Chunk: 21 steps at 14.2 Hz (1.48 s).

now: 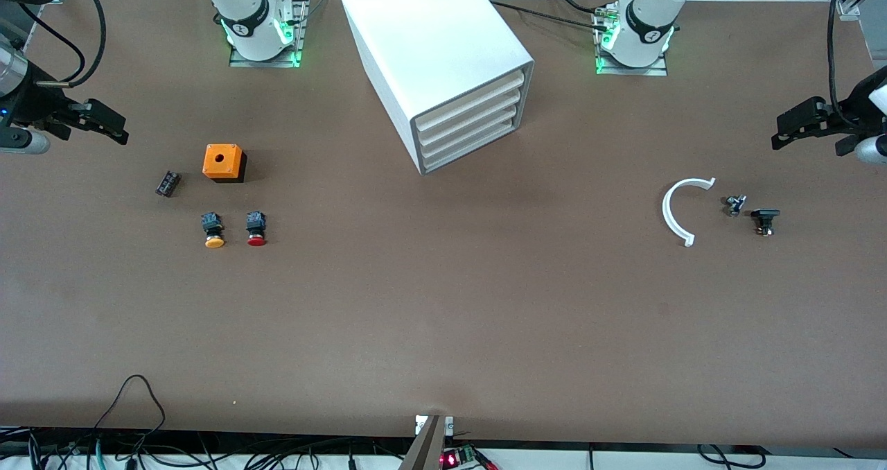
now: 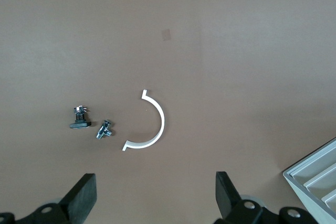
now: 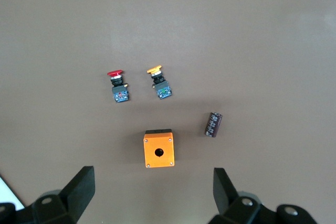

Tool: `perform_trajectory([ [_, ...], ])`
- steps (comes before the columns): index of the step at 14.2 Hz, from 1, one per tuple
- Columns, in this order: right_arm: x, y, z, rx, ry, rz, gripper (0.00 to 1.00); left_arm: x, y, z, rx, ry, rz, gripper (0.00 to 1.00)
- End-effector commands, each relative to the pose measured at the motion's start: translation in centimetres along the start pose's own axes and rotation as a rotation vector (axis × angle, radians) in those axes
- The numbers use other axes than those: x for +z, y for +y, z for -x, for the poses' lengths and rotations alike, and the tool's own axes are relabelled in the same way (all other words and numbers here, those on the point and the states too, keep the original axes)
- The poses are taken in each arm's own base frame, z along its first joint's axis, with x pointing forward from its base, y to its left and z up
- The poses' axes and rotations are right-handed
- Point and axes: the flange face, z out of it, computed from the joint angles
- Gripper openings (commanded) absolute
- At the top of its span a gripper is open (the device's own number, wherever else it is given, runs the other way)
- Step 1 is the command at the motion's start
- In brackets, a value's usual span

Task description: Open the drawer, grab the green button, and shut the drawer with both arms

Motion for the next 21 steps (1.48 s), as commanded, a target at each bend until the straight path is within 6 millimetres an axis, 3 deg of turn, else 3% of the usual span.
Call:
perform_trajectory([
  [1, -0.9, -0.5, -1.2, -0.012, -0.016, 0.007, 1.00, 0.2, 1.1, -0.5, 0.037, -0.003, 0.018, 1.00],
  [2, -0.4, -1.0, -1.5, -0.020, -0.024, 0.010, 1.00, 0.6, 1.9, -0.8, 0.052, -0.009, 0.017, 1.00],
  [5, -0.5, 0.2, -1.4, 0.000, -0.039, 0.003, 1.00, 2.3, 4.3, -2.6, 0.091, -0.036, 0.009, 1.00],
  [7, -0.5, -0.1, -1.4, -0.009, -0.042, 0.005, 1.00, 3.3, 4.8, -3.0, 0.098, -0.051, 0.024, 1.00],
  [8, -0.6, 0.0, -1.3, 0.000, -0.041, 0.005, 1.00, 6.6, 5.5, -4.3, 0.099, -0.102, 0.065, 1.00],
  [10, -0.7, -0.3, -1.4, 0.005, -0.033, 0.002, 1.00, 8.5, 6.9, -5.0, 0.124, -0.137, 0.083, 1.00],
  [11, -0.6, -0.5, -1.5, 0.003, -0.031, -0.004, 1.00, 10.5, 7.4, -5.4, 0.129, -0.168, 0.097, 1.00],
  [13, -0.6, -1.1, -1.5, -0.012, -0.029, -0.007, 1.00, 16.2, 8.9, -6.8, 0.136, -0.264, 0.140, 1.00],
  [15, -0.5, -1.7, -1.7, -0.025, -0.030, -0.001, 1.00, 18.4, 9.9, -7.0, 0.126, -0.300, 0.240, 1.00],
  [18, -0.2, -1.8, -1.9, -0.031, -0.032, -0.007, 1.00, 23.5, 11.3, -7.3, 0.088, -0.384, 0.388, 1.00],
  [21, -0.1, -2.0, -2.0, -0.024, -0.028, -0.047, 1.00, 31.3, 12.7, -6.0, 0.089, -0.453, 0.678, 1.00],
])
